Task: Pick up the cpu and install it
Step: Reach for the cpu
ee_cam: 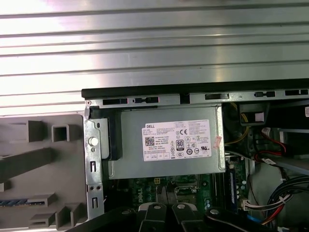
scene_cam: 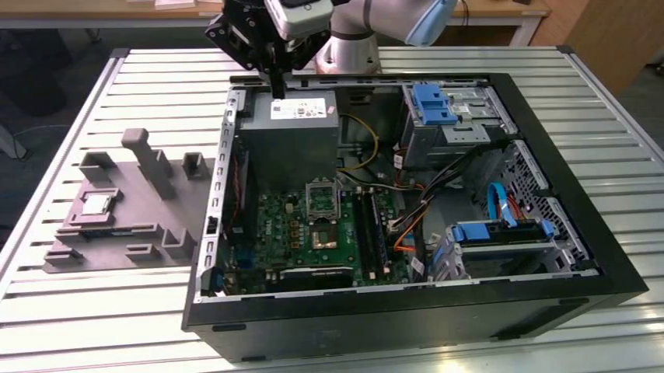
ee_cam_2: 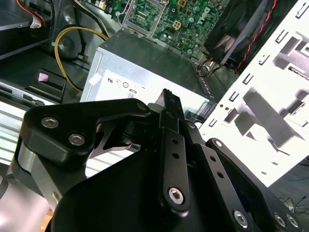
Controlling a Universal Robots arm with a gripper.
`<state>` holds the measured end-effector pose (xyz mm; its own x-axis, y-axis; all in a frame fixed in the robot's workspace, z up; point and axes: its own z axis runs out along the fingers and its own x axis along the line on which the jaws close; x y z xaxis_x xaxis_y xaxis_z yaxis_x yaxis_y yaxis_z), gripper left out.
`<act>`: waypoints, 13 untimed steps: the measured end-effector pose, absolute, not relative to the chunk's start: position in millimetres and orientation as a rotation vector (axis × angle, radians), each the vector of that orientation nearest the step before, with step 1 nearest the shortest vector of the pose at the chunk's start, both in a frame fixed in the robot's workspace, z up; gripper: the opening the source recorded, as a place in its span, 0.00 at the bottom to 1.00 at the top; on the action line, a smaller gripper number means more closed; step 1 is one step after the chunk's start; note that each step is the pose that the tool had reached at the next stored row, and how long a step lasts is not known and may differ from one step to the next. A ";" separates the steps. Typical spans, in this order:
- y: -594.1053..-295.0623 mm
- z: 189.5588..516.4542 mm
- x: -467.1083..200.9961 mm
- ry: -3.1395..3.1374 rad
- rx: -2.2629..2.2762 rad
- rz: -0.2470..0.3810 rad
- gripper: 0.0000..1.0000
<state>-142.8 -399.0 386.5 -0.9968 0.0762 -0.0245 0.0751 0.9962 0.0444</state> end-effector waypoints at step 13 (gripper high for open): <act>-398.9 386.4 -156.1 3.113 0.118 0.068 0.11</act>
<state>-156.1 -398.9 386.4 -0.9968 0.0762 -0.0244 0.0751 0.9962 0.0444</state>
